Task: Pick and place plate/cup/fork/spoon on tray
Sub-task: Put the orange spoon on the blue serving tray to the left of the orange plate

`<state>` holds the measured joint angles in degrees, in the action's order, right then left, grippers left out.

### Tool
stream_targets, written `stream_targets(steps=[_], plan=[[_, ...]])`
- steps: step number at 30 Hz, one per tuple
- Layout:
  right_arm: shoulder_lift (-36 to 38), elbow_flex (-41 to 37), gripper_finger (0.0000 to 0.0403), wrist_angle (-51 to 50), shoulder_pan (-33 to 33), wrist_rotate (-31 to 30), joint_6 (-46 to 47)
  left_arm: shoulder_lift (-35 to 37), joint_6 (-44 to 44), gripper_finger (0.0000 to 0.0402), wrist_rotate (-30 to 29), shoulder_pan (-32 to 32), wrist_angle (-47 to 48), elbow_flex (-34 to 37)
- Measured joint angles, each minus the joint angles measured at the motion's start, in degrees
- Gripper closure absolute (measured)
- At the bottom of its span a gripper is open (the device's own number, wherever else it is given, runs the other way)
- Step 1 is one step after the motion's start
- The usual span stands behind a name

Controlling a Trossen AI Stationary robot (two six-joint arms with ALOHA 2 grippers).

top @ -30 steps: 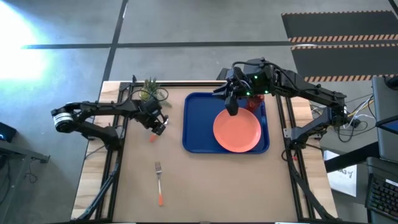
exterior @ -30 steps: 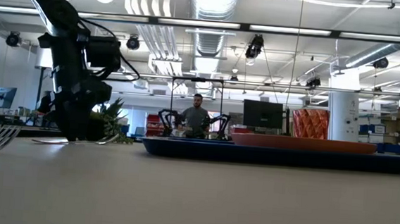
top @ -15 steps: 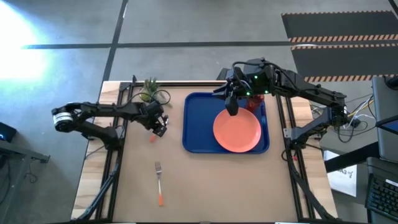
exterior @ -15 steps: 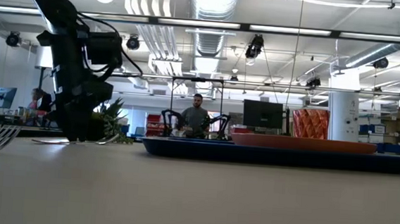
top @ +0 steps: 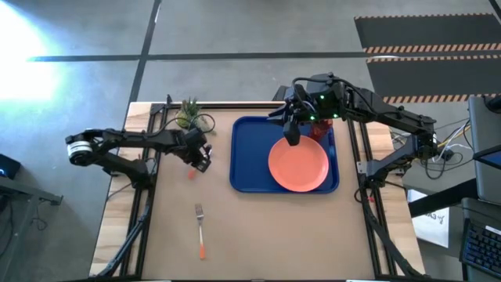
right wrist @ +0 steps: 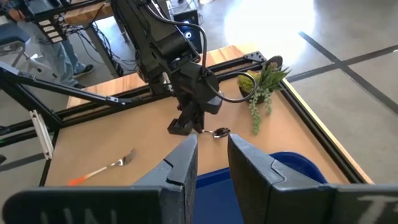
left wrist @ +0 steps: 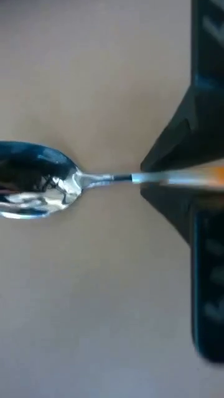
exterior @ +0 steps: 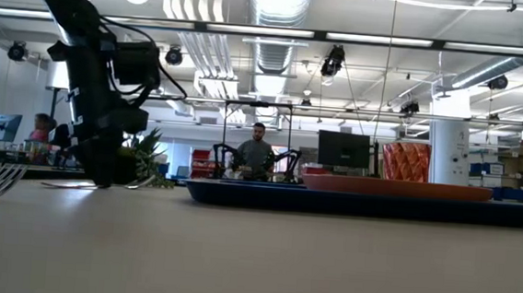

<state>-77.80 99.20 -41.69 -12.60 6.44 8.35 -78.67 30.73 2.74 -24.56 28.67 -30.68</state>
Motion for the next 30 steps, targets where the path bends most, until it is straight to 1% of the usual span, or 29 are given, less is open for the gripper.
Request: stream_targets(steps=[2,9,12,14,16,19,22,24,30], plan=[[0.0,0.0,0.0323,0.0,0.0,0.0,-0.4,0.05,-1.22,0.0392,-0.17,0.01,-0.59,0.58],[0.0,0.0,0.0323,0.0,-0.02,0.0,-0.79,1.41,-1.83,0.04,-0.82,0.09,-0.64,0.83],[0.0,0.0,0.0323,-0.02,0.0,0.0,-0.88,4.3,-2.48,0.04,-1.14,0.13,0.67,-0.94],[0.0,0.0,0.0323,-0.08,-0.01,0.0,-0.87,6.59,-1.35,0.0401,-1.26,0.36,1.06,-2.6],[0.0,0.0,0.0323,-0.61,0.0,0.0,-0.88,9.71,-1.14,0.0401,-1.9,0.42,-0.8,-4.8],[0.0,0.0,0.0323,-2.39,-0.02,0.0,-0.88,12.57,0.78,0.0401,-3.68,0.99,-0.57,-6.63],[0.0,0.0,0.0323,-3.73,-0.02,-0.02,-0.86,15.1,3.34,0.0401,-5.04,1.83,-4.21,-7.92],[0.01,0.0,0.0324,-4.3,0.0,0.0,-0.86,15.67,5.19,0.0401,-6.67,2.69,-7.12,-7.41],[0.02,0.0,0.0332,-4.68,-0.02,-0.02,-1.15,13.41,11.98,0.0401,-11.14,7.44,-17.21,-6.05]])
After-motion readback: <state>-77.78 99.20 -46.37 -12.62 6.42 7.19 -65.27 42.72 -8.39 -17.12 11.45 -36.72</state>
